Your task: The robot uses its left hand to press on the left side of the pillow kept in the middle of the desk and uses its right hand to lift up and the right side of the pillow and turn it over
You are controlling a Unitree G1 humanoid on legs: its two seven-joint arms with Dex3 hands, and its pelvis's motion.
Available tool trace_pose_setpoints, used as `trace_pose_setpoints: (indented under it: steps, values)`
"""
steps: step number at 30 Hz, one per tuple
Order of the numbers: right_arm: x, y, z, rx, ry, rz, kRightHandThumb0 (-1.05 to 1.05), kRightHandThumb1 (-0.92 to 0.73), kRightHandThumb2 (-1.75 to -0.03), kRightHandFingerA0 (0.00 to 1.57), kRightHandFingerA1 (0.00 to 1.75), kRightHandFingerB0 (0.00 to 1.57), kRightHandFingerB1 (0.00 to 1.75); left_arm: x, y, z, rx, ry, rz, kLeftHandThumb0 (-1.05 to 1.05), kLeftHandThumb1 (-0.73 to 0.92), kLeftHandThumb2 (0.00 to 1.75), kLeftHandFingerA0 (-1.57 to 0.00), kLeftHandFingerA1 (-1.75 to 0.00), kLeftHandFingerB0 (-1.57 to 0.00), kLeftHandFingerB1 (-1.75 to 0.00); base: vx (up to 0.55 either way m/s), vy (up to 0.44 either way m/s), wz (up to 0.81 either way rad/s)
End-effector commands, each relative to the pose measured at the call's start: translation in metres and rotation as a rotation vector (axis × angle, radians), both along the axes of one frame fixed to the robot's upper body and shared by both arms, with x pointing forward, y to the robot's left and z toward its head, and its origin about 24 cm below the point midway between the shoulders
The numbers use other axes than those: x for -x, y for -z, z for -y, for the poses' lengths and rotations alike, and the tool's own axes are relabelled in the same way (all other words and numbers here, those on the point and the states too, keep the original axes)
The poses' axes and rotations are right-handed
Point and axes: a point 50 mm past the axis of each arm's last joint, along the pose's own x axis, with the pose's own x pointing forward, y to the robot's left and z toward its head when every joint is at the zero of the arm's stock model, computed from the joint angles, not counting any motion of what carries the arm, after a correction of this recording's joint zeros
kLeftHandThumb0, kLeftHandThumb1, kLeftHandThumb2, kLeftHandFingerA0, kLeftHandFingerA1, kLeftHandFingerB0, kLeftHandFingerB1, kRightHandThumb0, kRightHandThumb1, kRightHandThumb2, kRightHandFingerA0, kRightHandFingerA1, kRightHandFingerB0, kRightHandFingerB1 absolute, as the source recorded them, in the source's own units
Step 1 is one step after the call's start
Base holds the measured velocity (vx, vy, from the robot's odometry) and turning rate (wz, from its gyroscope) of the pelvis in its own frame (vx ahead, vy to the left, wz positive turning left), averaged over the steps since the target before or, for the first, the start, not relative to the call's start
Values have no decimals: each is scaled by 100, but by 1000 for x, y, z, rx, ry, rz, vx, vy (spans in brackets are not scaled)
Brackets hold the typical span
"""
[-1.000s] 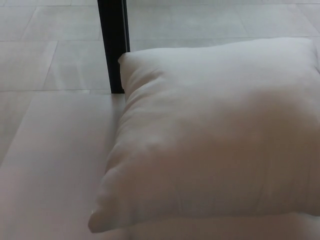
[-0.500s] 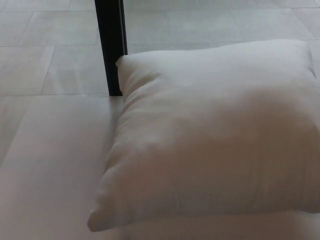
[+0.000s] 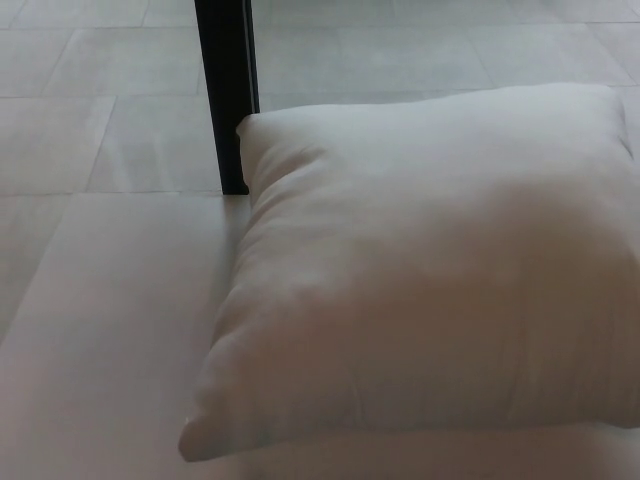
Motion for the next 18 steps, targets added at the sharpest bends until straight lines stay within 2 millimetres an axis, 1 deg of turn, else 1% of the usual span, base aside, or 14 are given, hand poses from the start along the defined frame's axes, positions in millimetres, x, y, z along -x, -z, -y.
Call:
trace_pose_setpoints:
  steps: [1,2,3,4,5,6,7,8,9,10,11,12,17,18]
  values:
    - [5,-4,2,128,-68,-39,-76,-75,-61,15,75,0,55,-8,-5,-3,-61,195,40,-83,53,57,-24,-80,-44,-81,0,0,0]
    - [3,-3,2,126,-71,-35,-76,-75,-61,20,78,0,55,-9,-6,-4,-68,190,45,-84,53,57,-24,-80,-43,-82,0,0,0]
    - [2,-3,2,132,-68,-44,-41,-44,-104,9,58,1,55,-7,-7,-5,-67,179,46,-81,52,57,-25,-77,-44,-80,0,0,0]
    - [2,-2,2,134,-68,-45,-41,-44,-104,9,58,1,55,-7,-7,-7,-67,174,49,-81,52,57,-25,-77,-44,-80,0,0,0]
    - [1,-2,2,134,-55,-48,-76,-55,-92,24,68,3,55,-7,-8,-7,-63,169,50,-80,52,57,-24,-76,-43,-80,0,0,0]
    - [2,-2,2,139,-59,-49,-41,-44,-103,9,57,2,56,-6,-8,-8,-70,164,51,-80,52,56,-26,-77,-44,-80,0,0,0]
    - [1,-2,2,153,-41,-41,-67,-51,-85,36,76,11,59,-7,-7,-9,-98,188,-2,-80,51,55,-35,-75,-41,-82,0,0,0]
    - [1,-2,3,162,-31,-59,-60,-48,-83,54,87,18,60,-7,-7,-9,-109,170,4,-75,45,56,-38,-77,-42,-83,0,0,0]
    - [1,-2,3,165,-30,-59,-60,-48,-83,54,87,18,60,-7,-6,-9,-109,169,7,-75,45,56,-38,-77,-42,-83,0,0,0]
    - [1,-3,3,170,-52,-60,-53,-55,-57,48,90,24,64,-8,-6,-8,-120,169,5,-69,40,57,-44,-79,-52,-82,0,0,0]
    - [2,-5,4,174,-74,-60,-49,-54,-56,58,98,27,62,-7,-6,-8,-142,165,4,-68,27,78,-46,-76,-54,-78,0,0,0]
    - [1,-5,3,179,-81,-75,-49,-56,-56,64,102,27,61,-7,-6,-8,-149,181,-7,-69,29,80,-44,-74,-53,-76,0,0,0]
    - [1,-4,2,178,-108,-80,-53,-56,-57,36,75,22,58,-7,-5,-9,-142,151,-6,-66,24,77,-37,-74,-51,-78,0,0,0]
    - [1,-4,2,177,-120,-83,-56,-56,-57,36,75,21,59,-8,-5,-8,-140,173,-21,-66,37,58,-31,-80,-50,-83,0,0,0]
